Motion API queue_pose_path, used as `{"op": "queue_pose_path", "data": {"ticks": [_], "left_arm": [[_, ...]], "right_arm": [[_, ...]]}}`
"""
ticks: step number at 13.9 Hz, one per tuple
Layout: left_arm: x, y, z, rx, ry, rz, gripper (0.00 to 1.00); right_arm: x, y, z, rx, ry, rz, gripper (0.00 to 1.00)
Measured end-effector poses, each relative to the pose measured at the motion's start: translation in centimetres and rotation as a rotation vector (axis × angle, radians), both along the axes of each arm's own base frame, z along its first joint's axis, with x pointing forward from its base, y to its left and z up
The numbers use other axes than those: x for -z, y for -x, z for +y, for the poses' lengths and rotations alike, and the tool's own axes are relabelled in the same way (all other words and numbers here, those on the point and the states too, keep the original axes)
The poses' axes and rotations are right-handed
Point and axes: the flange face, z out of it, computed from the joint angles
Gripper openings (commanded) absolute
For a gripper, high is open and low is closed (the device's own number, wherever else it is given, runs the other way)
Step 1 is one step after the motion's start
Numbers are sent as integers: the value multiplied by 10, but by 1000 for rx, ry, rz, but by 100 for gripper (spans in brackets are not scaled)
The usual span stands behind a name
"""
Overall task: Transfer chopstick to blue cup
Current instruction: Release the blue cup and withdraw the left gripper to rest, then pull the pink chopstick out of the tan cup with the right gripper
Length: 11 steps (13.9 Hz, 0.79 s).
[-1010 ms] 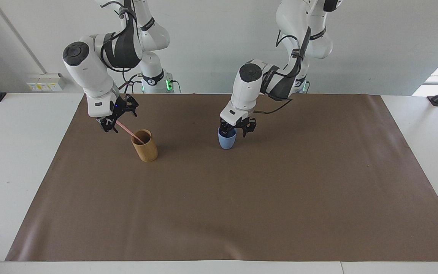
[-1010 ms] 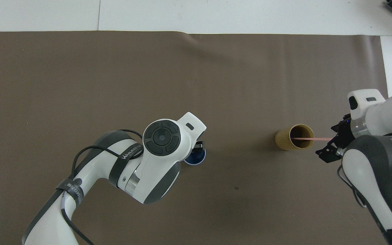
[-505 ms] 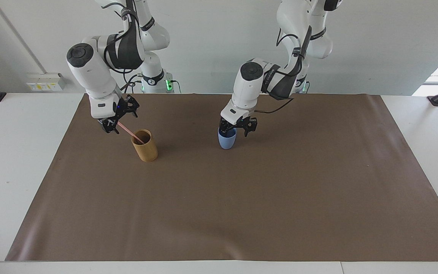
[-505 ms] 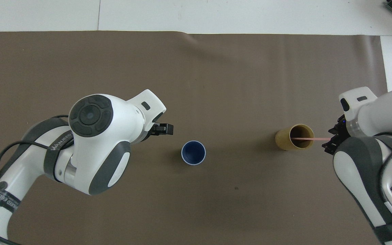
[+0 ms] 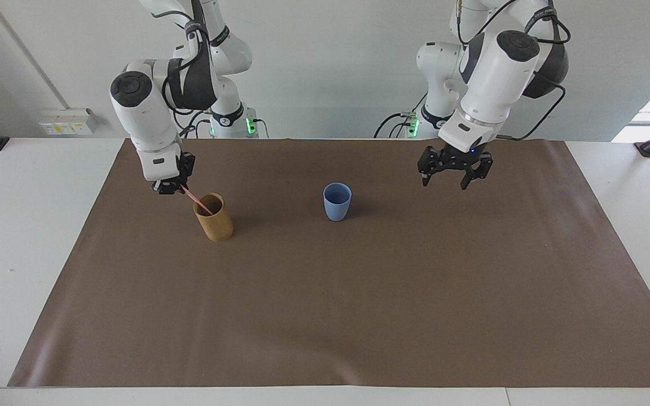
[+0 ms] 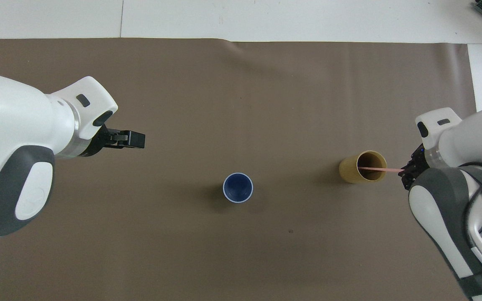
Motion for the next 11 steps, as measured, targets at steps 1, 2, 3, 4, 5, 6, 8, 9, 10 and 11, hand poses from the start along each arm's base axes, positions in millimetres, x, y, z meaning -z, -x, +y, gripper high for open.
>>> {"op": "queue_pose_path", "data": {"ticks": [1, 2, 3, 4, 5, 6, 8, 9, 10, 11], "left_arm": [[-15, -5, 12, 3, -4, -17, 100], [-30, -8, 24, 5, -7, -27, 100], [-46, -10, 38, 5, -12, -29, 100], [-61, -10, 54, 9, -21, -24, 100], [-77, -10, 73, 17, -28, -21, 100], [-92, -9, 91, 27, -34, -18, 100], [-112, -4, 115, 30, -41, 2, 100], [-116, -1, 118, 29, -42, 12, 100], [-118, 1, 118, 30, -43, 23, 100], [-119, 2, 118, 31, -43, 29, 100]], "right_arm": [[0, 0, 0, 0, 0, 2, 0], [-1, 0, 0, 1, 1, 7, 0], [-4, 0, 0, 2, 2, 14, 0], [-8, -1, -1, 4, 4, 21, 0], [-16, -2, -1, 6, 5, 29, 0], [-27, -3, -1, 9, 7, 41, 0], [-53, -3, -3, 18, 10, 65, 0], [-68, -2, -3, 23, 12, 77, 0], [-83, -1, -4, 27, 13, 88, 0], [-99, 2, -4, 31, 14, 101, 0]]}}
